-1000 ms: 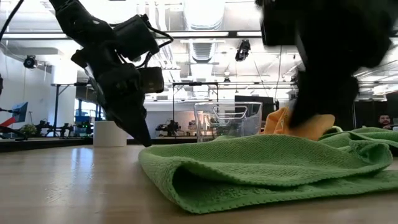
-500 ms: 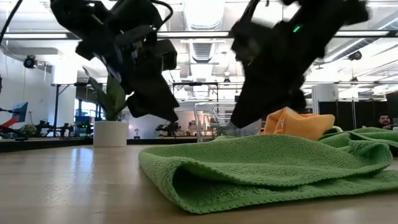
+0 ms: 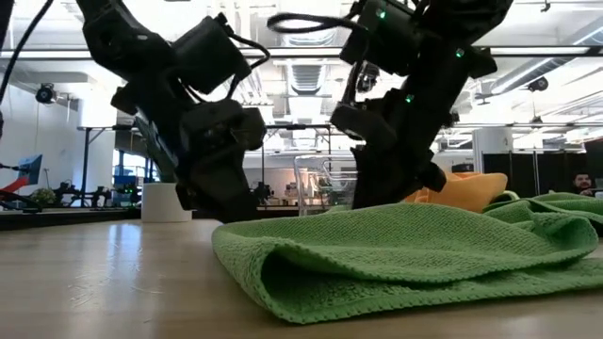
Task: Fold microfiber towels
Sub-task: Fold the top green towel
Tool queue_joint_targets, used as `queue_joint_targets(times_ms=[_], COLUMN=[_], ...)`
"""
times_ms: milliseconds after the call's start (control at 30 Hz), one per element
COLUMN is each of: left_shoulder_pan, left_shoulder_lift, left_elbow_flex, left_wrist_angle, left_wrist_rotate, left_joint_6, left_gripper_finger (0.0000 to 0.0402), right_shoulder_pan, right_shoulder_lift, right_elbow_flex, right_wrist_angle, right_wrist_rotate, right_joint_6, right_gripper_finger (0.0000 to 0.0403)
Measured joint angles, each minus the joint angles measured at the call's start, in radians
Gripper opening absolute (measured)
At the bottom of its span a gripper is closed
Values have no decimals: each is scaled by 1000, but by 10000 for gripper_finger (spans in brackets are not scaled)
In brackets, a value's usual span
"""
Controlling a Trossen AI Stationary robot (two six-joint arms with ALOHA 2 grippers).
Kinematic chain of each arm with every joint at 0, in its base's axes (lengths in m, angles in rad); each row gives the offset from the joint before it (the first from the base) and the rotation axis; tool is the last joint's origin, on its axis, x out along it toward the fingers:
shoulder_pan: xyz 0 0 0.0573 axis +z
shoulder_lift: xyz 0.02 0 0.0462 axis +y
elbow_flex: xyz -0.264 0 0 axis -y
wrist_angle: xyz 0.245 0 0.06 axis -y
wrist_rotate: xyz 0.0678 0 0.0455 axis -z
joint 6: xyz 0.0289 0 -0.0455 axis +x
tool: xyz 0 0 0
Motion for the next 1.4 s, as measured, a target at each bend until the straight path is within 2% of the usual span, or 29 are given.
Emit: queue_joint_targets(times_ms=[167,500,567,667,733,833,933,1033,1167,1300,1400], left_shoulder_pan=[0,2,3,-8,-27,-62,-89,-108,-121,-133,-139], left_shoulder_lift=[-9,-161,-200,-228,-230,-237,-227,-223,-218,-219,-220], left_elbow_flex=[-4,-3,4,0,-2,-1,-2,-2,5,8,8], left_wrist_angle=[-121,-206,-168,-125,-108,-71,-60,-57,-50,-12,24], left_wrist_rotate=[-39,-124,-110,12,56,62,60,59,58,58,59], left_joint_6=[-12,35,39,19,-27,-69,-102,-122,-144,-146,-146], left_gripper_finger=[165,166,166,166,166,166,166,166,166,166,166], right_shoulder_pan=[-4,-2,13,60,96,155,219,271,308,315,314], right_shoulder_lift=[-2,-73,-95,-117,-123,-123,-122,-122,-119,-117,-117], right_elbow_flex=[2,16,15,14,15,14,9,6,6,5,5], right_wrist_angle=[-116,-133,-132,-100,-65,-69,-83,-85,-109,-163,-173], right_wrist_rotate=[4,34,34,26,3,-40,-46,-50,-53,-73,-75], right_joint_6=[51,47,51,54,55,90,214,367,541,597,602], right_gripper_finger=[58,58,58,58,58,58,61,80,129,172,186])
